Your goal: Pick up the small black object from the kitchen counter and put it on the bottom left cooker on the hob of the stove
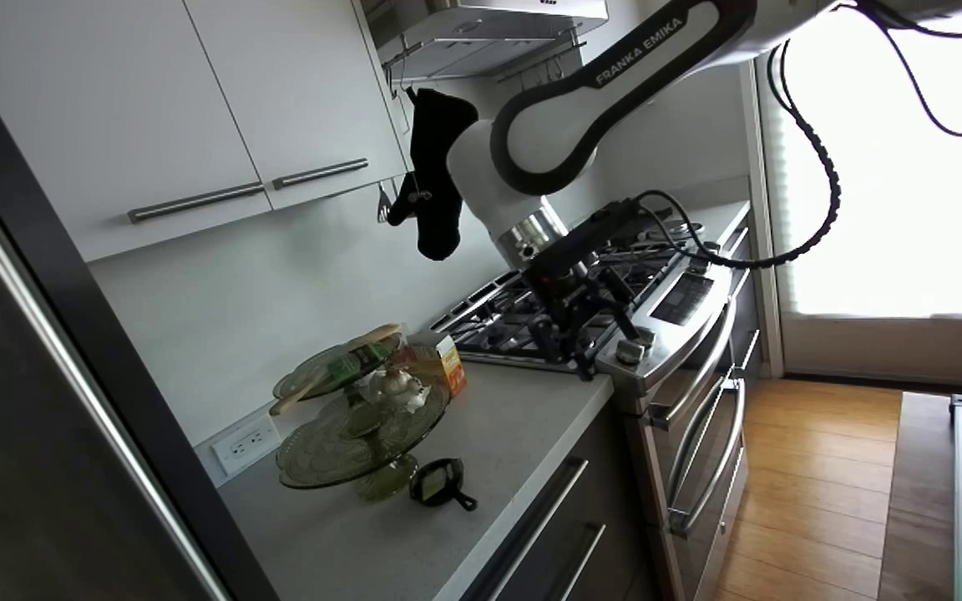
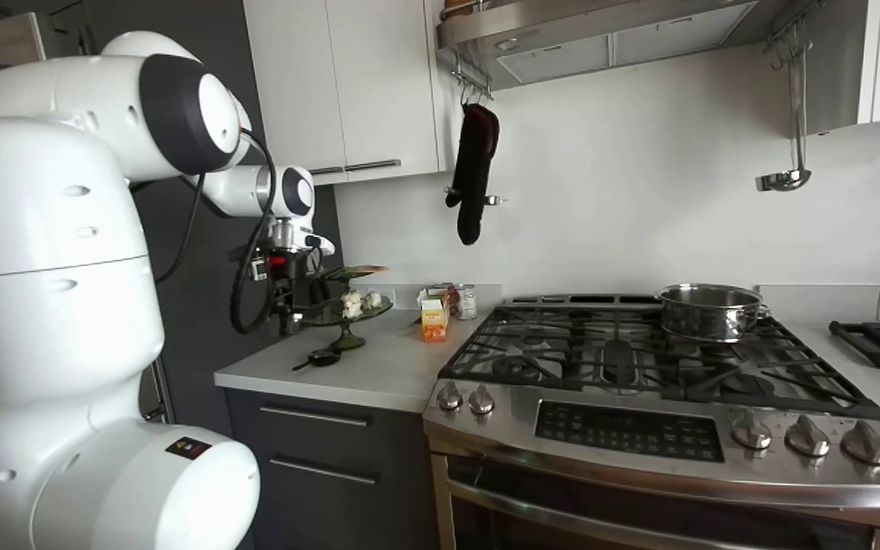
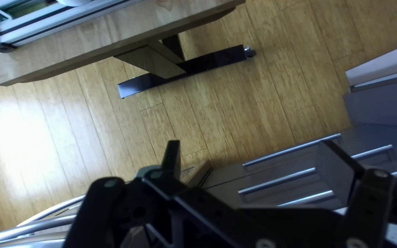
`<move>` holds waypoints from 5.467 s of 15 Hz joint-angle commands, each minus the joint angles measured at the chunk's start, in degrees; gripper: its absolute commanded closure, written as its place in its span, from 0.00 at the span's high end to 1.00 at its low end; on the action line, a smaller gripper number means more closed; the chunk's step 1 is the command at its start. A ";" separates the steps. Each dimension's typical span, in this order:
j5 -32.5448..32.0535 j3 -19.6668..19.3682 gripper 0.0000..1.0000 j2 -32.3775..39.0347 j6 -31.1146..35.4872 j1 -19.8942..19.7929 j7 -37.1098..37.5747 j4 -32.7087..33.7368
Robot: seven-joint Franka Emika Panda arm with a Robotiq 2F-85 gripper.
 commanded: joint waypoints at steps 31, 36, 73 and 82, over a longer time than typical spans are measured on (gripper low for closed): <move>-9.29 -5.24 1.00 20.15 37.08 12.92 -2.68 5.75; -10.58 -6.14 1.00 22.44 37.81 13.89 0.59 7.95; -15.63 -15.01 0.05 30.63 40.61 21.74 15.22 17.14; -15.99 -16.42 0.05 19.35 46.04 17.28 22.80 2.47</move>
